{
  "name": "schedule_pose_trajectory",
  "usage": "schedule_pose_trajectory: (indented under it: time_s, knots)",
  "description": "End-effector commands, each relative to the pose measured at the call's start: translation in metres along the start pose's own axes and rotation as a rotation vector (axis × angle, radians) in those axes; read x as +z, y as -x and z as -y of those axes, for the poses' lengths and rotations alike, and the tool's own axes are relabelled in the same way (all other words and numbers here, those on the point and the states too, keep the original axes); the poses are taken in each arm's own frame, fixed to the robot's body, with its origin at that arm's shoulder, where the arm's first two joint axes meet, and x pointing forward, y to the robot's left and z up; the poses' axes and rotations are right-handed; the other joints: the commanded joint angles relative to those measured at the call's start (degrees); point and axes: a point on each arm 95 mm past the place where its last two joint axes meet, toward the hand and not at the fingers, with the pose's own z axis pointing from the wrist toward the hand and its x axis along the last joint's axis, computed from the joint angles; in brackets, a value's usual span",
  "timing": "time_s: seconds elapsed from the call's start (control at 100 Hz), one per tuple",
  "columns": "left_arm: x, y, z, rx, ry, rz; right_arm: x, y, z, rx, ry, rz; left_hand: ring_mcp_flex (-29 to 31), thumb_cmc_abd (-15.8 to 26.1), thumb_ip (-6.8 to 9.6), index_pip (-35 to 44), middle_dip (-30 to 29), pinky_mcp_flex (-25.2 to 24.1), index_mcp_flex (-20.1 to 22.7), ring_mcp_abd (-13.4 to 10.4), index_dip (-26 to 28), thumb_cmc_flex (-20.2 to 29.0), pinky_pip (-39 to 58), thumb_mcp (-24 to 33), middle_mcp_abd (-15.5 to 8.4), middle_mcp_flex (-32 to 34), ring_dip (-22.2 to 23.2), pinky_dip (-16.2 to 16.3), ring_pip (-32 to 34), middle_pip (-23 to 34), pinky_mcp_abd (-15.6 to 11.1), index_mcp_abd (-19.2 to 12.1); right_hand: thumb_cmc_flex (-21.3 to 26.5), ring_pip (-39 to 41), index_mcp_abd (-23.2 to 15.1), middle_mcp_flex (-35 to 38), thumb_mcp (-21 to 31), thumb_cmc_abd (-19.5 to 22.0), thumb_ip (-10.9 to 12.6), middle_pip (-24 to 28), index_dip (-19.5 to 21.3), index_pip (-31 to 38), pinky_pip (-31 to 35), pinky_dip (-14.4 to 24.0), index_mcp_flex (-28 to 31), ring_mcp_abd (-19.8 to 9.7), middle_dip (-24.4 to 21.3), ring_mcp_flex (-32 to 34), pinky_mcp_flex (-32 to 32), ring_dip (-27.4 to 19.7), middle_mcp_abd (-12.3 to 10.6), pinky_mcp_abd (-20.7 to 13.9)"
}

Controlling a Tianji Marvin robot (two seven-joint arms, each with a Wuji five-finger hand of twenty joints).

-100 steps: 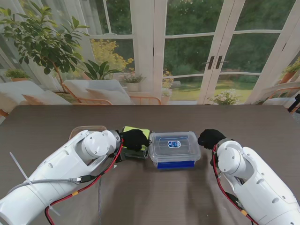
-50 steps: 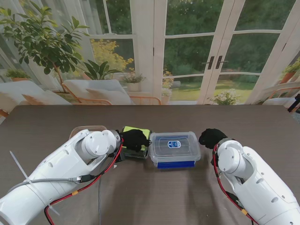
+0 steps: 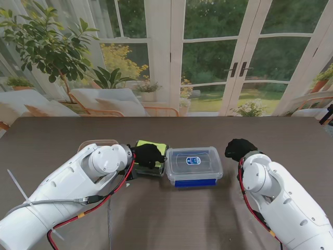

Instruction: Pair container bodies with their lids

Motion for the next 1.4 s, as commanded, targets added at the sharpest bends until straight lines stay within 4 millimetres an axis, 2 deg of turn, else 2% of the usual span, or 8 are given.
schedule_pose_trajectory:
  time_s: [0.0, 0.29, 0.67, 0.73, 0.85, 0.94, 1.17, 1.39]
  knots:
    - [-0.003, -0.001, 0.001, 0.005, 0.016, 0.002, -0.004, -0.007, 0.001, 0.009, 0.000, -0.028, 0.5, -1.2, 0.59, 0.0, -0.1, 0.1, 1.1, 3.7, -0.1, -1.5, 1.8, -0.9, 2.3, -0.3, -0.6, -0.1, -0.9, 0.3, -1.9, 0.5, -2.4, 4.2, -1.4, 2.5, 2.5, 1.8, 0.6, 0.3, 1.8, 2.2, 12.5, -1.3, -1.7, -6.1, -0.7, -0.1, 38.6, -0.2, 2.2, 1.3]
    - [-0.009, -0.007, 0.014, 0.044, -0.027, -0.020, -0.018, -0.017, 0.008, 0.045, -0.035, -0.111, 1.0, -1.1, 0.63, 1.6, -0.1, 0.9, 1.8, 3.3, 0.7, -1.5, 2.2, -1.1, 2.1, 0.0, -0.8, -0.4, -0.6, 0.5, -1.8, 0.0, -3.2, 4.1, -3.9, 2.5, 2.1, 1.9, 0.9, -0.1, 7.3, 13.5, 12.2, -1.4, -2.4, -5.5, -0.9, -0.2, 38.6, -0.7, 2.4, 1.5]
    - [0.013, -0.022, 0.022, 0.081, -0.071, -0.094, -0.047, -0.015, 0.015, 0.077, -0.059, -0.151, 0.3, -1.0, 0.70, -1.4, -1.4, 0.6, -1.4, 3.0, -0.7, -1.7, 1.7, -1.2, 1.9, -1.4, -2.1, -1.6, -2.7, -1.5, -2.1, -0.6, -5.7, 3.8, -4.5, 2.6, 0.0, 2.7, 1.1, -2.5, 9.9, 19.9, 10.3, -2.3, 0.8, -3.4, -2.2, -0.2, 38.1, -2.5, 3.8, 3.9]
    - [0.017, -0.023, 0.022, 0.081, -0.079, -0.095, -0.053, -0.013, 0.017, 0.085, -0.071, -0.159, 0.1, -1.0, 0.72, -2.1, -1.7, 0.5, -2.0, 3.0, -1.0, -1.7, 1.7, -1.2, 2.0, -1.9, -2.3, -1.7, -3.2, -2.1, -2.2, -0.4, -5.5, 3.5, -5.0, 2.6, 0.0, 1.5, -0.2, -3.9, 6.3, 22.4, 9.4, -2.6, 1.2, -2.7, -3.3, -0.3, 38.0, -4.0, 4.4, 5.2]
    - [0.024, -0.025, 0.021, 0.078, -0.081, -0.092, -0.063, -0.009, 0.021, 0.082, -0.096, -0.177, -0.1, -1.0, 0.74, -3.0, -2.3, 0.4, -3.0, 3.2, -1.5, -1.8, 1.5, -1.3, 2.3, -2.6, -2.6, -1.9, -3.7, -3.0, -2.1, -0.5, -5.4, 2.1, -5.8, 2.6, 0.0, -0.4, -1.8, -5.9, 3.5, 25.5, 8.1, -3.0, 2.1, -2.0, -4.6, -0.3, 37.7, -4.9, 4.9, 6.2]
    - [0.029, -0.027, 0.021, 0.085, -0.076, -0.092, -0.069, -0.008, 0.026, 0.077, -0.124, -0.189, -0.2, -1.0, 0.74, -3.4, -2.7, 0.3, -3.6, 3.2, -1.7, -1.9, 1.5, -1.4, 2.3, -2.8, -2.7, -2.0, -3.9, -3.5, -2.0, -0.8, -5.3, -0.3, -6.8, 2.6, -0.1, -1.3, -2.6, -9.6, 2.3, 26.5, 6.1, -3.7, 2.5, -0.5, -6.5, -0.3, 37.4, -6.3, 5.6, 8.1]
    - [0.040, -0.032, 0.020, 0.105, -0.046, -0.077, -0.071, -0.006, 0.038, 0.047, -0.191, -0.214, 0.5, -0.7, 0.78, -4.0, -3.1, 1.3, -5.1, 2.6, -1.9, -2.2, 1.8, -1.7, 2.1, -2.9, -3.2, -2.4, -3.9, -3.8, -2.0, -1.1, -5.9, -3.6, -7.6, 2.5, -0.8, 0.4, -1.3, -15.9, 2.0, 25.0, 2.3, -5.0, 1.1, 1.1, -8.9, -0.3, 36.8, -8.6, 6.4, 11.2]
    - [0.046, -0.030, 0.020, 0.128, -0.029, -0.040, -0.068, -0.008, 0.045, 0.039, -0.223, -0.227, 0.9, -0.6, 0.85, -5.1, -3.2, 1.7, -8.0, 2.2, -2.3, -2.3, 2.2, -2.2, 2.1, -3.2, -3.3, -2.8, -3.6, -3.8, -2.3, -0.8, -6.0, -4.3, -7.6, 2.5, -0.9, 0.9, -0.9, -16.7, 2.6, 24.4, 2.0, -5.1, 0.9, 1.5, -8.8, -0.4, 36.7, -9.1, 6.5, 11.4]
